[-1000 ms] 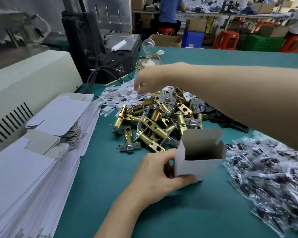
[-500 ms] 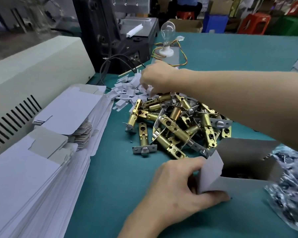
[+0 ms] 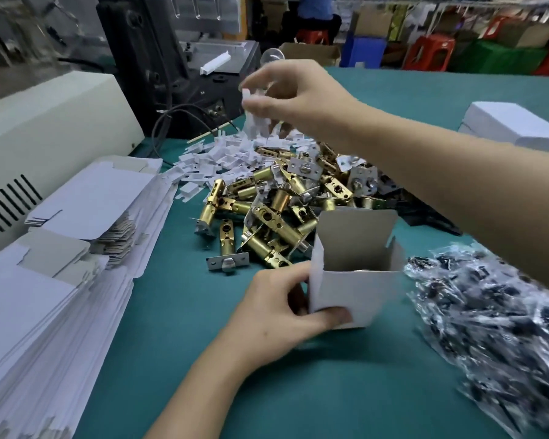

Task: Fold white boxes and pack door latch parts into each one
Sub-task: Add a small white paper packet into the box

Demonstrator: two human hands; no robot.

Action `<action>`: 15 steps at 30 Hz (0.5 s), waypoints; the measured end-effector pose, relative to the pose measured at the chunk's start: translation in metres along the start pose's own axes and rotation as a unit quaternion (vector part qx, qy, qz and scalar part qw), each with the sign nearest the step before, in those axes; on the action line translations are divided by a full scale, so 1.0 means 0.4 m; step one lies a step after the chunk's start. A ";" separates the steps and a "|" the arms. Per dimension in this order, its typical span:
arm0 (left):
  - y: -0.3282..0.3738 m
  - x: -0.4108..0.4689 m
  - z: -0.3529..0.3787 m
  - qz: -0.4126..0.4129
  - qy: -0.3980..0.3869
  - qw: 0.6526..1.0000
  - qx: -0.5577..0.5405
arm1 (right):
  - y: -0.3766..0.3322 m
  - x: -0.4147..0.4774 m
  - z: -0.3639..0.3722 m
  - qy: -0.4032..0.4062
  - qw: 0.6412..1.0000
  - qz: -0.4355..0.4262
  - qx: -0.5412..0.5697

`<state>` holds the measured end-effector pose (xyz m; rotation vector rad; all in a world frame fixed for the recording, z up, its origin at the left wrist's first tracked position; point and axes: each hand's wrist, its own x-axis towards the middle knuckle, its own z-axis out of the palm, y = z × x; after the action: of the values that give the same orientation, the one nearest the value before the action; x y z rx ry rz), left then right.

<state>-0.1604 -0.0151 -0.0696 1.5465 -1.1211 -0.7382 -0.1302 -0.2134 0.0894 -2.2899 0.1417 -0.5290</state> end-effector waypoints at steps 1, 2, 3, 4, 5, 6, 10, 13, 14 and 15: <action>0.001 0.000 0.000 -0.004 0.004 1.000 -0.001 | -0.015 -0.035 -0.022 0.017 1.000 -0.007 0.008; 0.002 -0.001 -0.001 -0.008 0.009 1.000 0.003 | -0.030 -0.069 -0.044 0.038 0.999 -0.010 0.018; 0.003 -0.002 -0.001 -0.011 0.015 1.000 0.009 | -0.045 -0.101 -0.064 0.057 0.998 -0.011 0.028; 0.004 -0.002 -0.002 -0.015 0.020 1.000 0.014 | -0.057 -0.132 -0.082 0.070 0.997 -0.011 0.034; 0.007 -0.003 -0.002 -0.020 0.024 0.999 0.016 | -0.068 -0.163 -0.099 0.080 0.996 -0.008 0.036; 0.010 -0.003 -0.002 -0.026 0.026 0.999 0.012 | -0.078 -0.192 -0.111 0.087 0.996 -0.004 0.035; 0.023 -0.002 -0.003 -0.028 0.043 0.999 -0.013 | -0.087 -0.279 -0.121 0.087 0.995 0.012 0.054; 0.032 -0.003 -0.002 -0.029 0.070 0.997 -0.029 | -0.082 -0.312 -0.111 0.081 0.991 0.057 0.090; 0.035 -0.004 -0.001 -0.030 0.078 0.996 -0.030 | -0.082 -0.319 -0.110 0.064 0.988 0.083 0.110; 0.036 -0.004 -0.001 -0.030 0.082 0.996 -0.029 | -0.080 -0.324 -0.111 0.038 0.984 0.112 0.136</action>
<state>-0.1648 -0.0137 -0.0559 1.5681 -0.9282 -0.6638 -0.2681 -0.1873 0.0969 -1.9585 0.3397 -0.4853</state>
